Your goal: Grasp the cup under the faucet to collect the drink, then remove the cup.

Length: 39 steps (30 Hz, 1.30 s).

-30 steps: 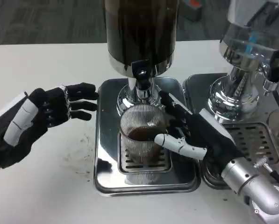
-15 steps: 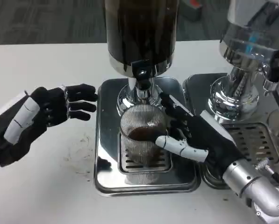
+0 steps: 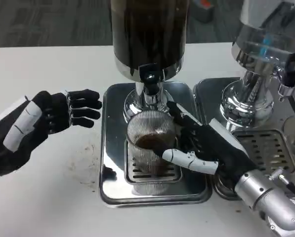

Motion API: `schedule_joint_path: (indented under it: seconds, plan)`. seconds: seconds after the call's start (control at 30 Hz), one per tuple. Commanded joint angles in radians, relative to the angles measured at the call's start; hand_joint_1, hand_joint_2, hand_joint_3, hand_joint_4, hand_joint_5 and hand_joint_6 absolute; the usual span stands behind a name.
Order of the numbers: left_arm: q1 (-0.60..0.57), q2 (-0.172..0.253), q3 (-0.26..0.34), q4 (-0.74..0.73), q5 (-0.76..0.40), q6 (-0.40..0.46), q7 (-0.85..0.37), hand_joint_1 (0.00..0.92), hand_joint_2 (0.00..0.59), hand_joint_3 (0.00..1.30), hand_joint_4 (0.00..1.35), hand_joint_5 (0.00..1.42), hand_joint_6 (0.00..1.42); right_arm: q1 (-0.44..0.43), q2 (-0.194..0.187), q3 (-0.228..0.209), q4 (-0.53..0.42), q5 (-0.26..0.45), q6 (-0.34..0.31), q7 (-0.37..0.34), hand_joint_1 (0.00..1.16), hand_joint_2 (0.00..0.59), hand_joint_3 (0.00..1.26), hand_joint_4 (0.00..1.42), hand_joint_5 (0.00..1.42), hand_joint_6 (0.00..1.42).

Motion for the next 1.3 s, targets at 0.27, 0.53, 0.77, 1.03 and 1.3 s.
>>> schedule_joint_path:
  seconds: [0.27,0.53,0.77,1.03,1.3]
  plan:
    - [-0.020,0.023,-0.008,0.021,0.014,-0.021,0.004,0.000,0.151,0.34,0.30,0.32,0.36,0.019,-0.014,0.021,-0.029,-0.053,-0.017,-0.023,0.54,0.157,0.00,0.00,0.00,0.03]
    - [-0.014,0.026,-0.011,0.019,0.016,-0.019,0.007,0.000,0.149,0.35,0.30,0.32,0.36,0.027,-0.010,0.033,-0.047,-0.098,0.002,-0.055,0.56,0.160,0.00,0.00,0.00,0.04]
    - [-0.004,0.029,-0.014,0.012,0.017,-0.017,0.011,0.000,0.149,0.35,0.30,0.32,0.37,0.024,-0.001,0.052,-0.049,-0.131,0.011,-0.071,0.56,0.159,0.00,0.00,0.00,0.05]
    - [0.004,0.031,-0.018,0.009,0.021,-0.018,0.015,0.000,0.145,0.35,0.31,0.32,0.37,0.014,0.012,0.065,-0.039,-0.134,0.012,-0.074,0.56,0.161,0.00,0.00,0.00,0.05]
    - [0.012,0.032,-0.022,0.003,0.025,-0.019,0.020,0.000,0.144,0.36,0.31,0.32,0.37,-0.001,0.032,0.084,-0.019,-0.137,0.017,-0.083,0.54,0.162,0.00,0.00,0.00,0.07]
